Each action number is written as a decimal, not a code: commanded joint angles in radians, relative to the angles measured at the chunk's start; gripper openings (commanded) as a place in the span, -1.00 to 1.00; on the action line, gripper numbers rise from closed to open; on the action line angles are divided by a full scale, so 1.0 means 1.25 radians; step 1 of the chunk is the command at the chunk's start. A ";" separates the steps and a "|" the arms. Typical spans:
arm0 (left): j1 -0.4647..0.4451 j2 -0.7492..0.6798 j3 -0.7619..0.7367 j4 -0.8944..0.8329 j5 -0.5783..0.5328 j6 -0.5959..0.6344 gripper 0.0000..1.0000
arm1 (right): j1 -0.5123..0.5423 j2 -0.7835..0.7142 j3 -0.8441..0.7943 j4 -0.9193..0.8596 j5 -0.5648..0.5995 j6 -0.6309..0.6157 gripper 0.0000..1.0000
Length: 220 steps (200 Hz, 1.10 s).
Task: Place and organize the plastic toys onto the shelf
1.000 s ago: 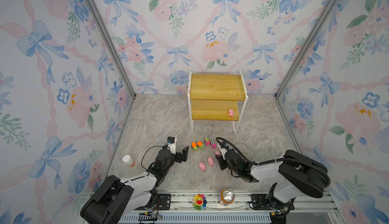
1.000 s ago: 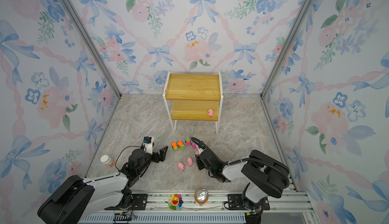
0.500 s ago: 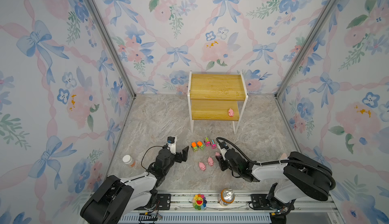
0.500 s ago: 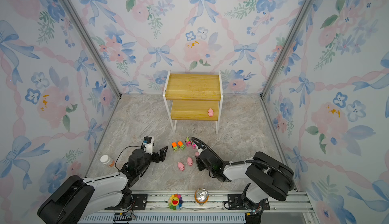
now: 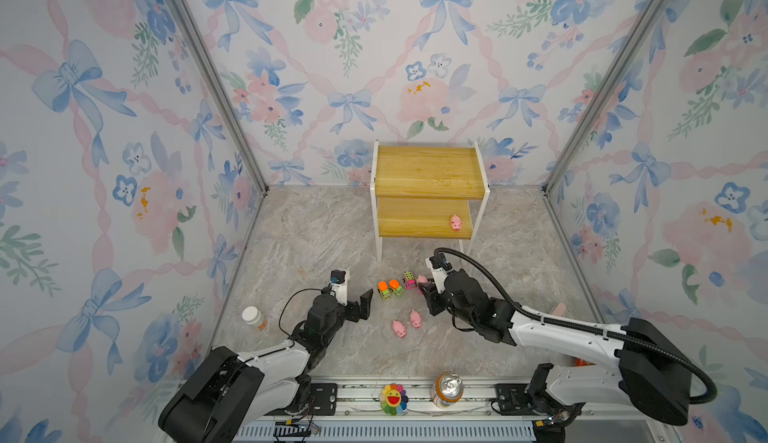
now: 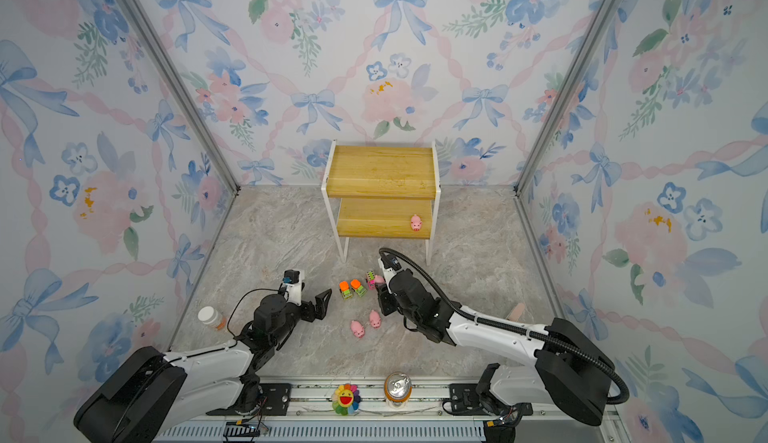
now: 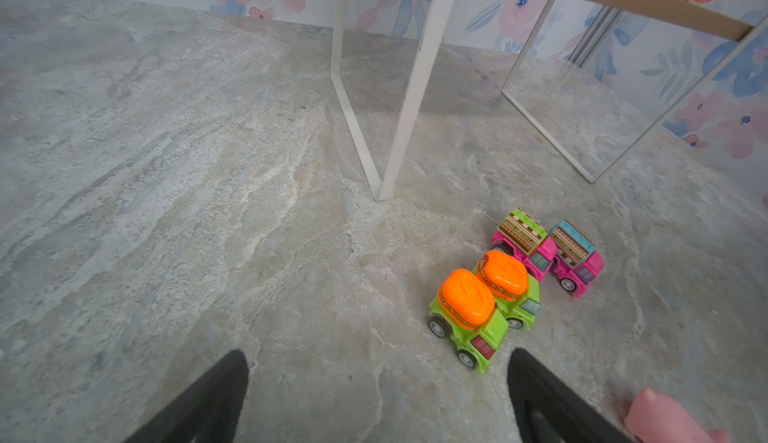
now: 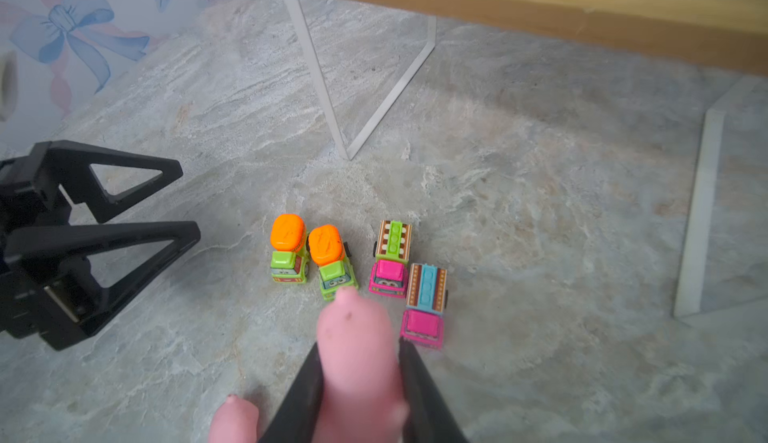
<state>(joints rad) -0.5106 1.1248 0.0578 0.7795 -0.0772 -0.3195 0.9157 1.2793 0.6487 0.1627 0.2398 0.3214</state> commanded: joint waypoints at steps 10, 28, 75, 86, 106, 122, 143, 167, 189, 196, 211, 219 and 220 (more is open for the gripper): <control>-0.003 -0.008 0.008 -0.004 0.015 -0.004 0.96 | -0.043 -0.012 0.055 -0.043 0.024 -0.018 -0.41; -0.003 -0.010 0.007 -0.004 0.014 -0.004 0.96 | -0.060 -0.005 0.090 -0.048 0.031 -0.023 -0.41; -0.003 -0.007 0.005 -0.004 0.009 -0.001 0.96 | -0.099 0.028 0.182 -0.047 0.050 -0.033 -0.43; -0.003 -0.005 0.005 -0.004 0.010 -0.001 0.96 | -0.104 0.038 0.201 -0.047 0.063 -0.034 -0.43; -0.003 -0.005 0.007 -0.004 0.013 -0.002 0.96 | -0.107 0.063 0.235 -0.050 0.097 -0.031 -0.44; -0.003 -0.004 0.008 -0.003 0.012 -0.001 0.96 | -0.106 0.084 0.251 -0.040 0.124 -0.025 -0.44; -0.003 -0.004 0.007 -0.004 0.012 -0.001 0.96 | -0.107 0.110 0.265 -0.021 0.158 -0.013 -0.44; -0.003 -0.006 0.007 -0.003 0.011 -0.001 0.96 | -0.102 0.133 0.282 -0.010 0.196 -0.006 -0.44; -0.003 -0.004 0.008 -0.004 0.012 -0.001 0.96 | -0.100 0.150 0.290 0.002 0.228 0.004 -0.43; -0.003 -0.003 0.010 -0.004 0.012 -0.001 0.96 | -0.101 0.156 0.294 0.002 0.239 0.008 -0.44; -0.003 -0.001 0.009 -0.004 0.014 -0.001 0.96 | -0.103 0.169 0.306 -0.002 0.253 0.019 -0.43; -0.003 0.000 0.010 -0.004 0.014 -0.001 0.96 | -0.107 0.176 0.309 0.000 0.254 0.022 -0.43; -0.003 0.000 0.009 -0.004 0.014 -0.001 0.96 | -0.107 0.177 0.310 0.000 0.255 0.022 -0.43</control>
<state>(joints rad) -0.5106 1.1221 0.0578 0.7795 -0.0696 -0.3195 0.7879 1.4742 0.9920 0.1390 0.4973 0.3168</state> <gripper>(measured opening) 0.979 0.284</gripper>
